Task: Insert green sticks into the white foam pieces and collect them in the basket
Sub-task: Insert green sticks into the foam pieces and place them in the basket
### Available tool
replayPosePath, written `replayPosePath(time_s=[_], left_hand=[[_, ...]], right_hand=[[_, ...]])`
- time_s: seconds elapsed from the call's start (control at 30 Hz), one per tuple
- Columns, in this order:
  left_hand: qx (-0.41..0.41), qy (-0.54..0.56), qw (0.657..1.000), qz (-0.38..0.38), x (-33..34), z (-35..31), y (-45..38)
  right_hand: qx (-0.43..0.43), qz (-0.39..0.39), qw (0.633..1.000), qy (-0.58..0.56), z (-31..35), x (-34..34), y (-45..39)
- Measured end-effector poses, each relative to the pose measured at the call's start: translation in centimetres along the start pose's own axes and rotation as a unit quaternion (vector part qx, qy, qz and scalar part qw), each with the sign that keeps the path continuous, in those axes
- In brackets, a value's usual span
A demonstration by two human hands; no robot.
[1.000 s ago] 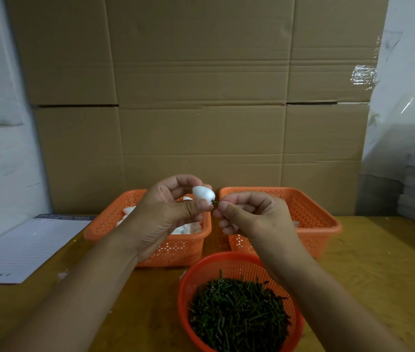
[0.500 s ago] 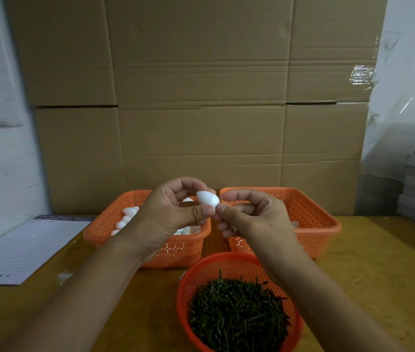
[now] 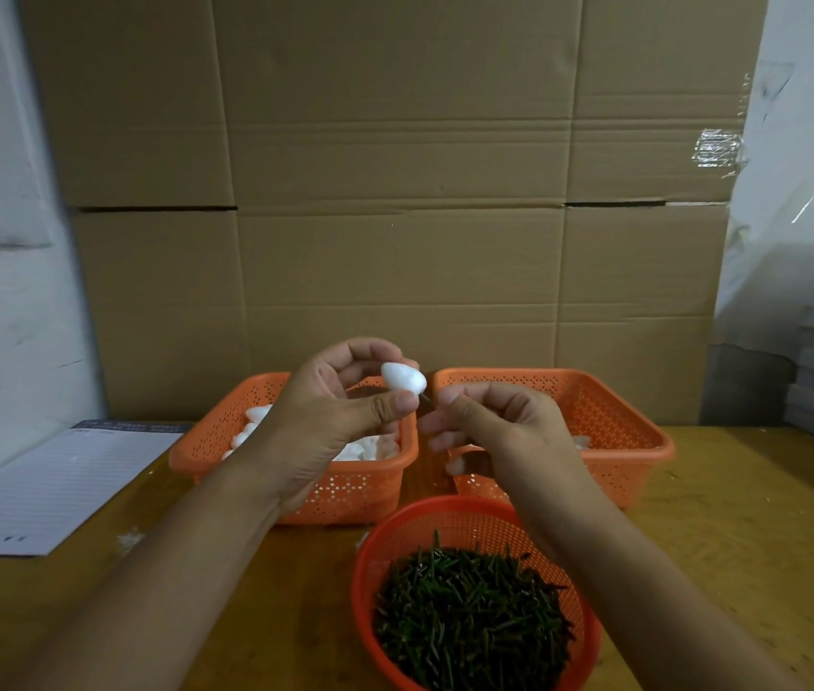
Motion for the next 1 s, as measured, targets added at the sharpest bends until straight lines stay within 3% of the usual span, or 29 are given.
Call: replayPosePath(time_s=[0.67,1.0], left_hand=[[-0.014,-0.031,0.999,0.006,0.21,0.27,0.14],[-0.03,0.035,0.999,-0.007,0.45,0.55,0.09]], right_hand=[[-0.001,0.014,0.998,0.061,-0.19,0.06,0.07],[-0.012,-0.027,0.999,0.029,-0.17,-0.25,-0.04]])
Point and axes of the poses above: each hand's wrist, its own y-axis away from the middle knuckle, its own x-axis out of the palm, z = x × y, the point moved 5 cm from there along -y, towards the middle knuckle, and after that the axes turned 2 degrees about x, right-handed, at the moved point
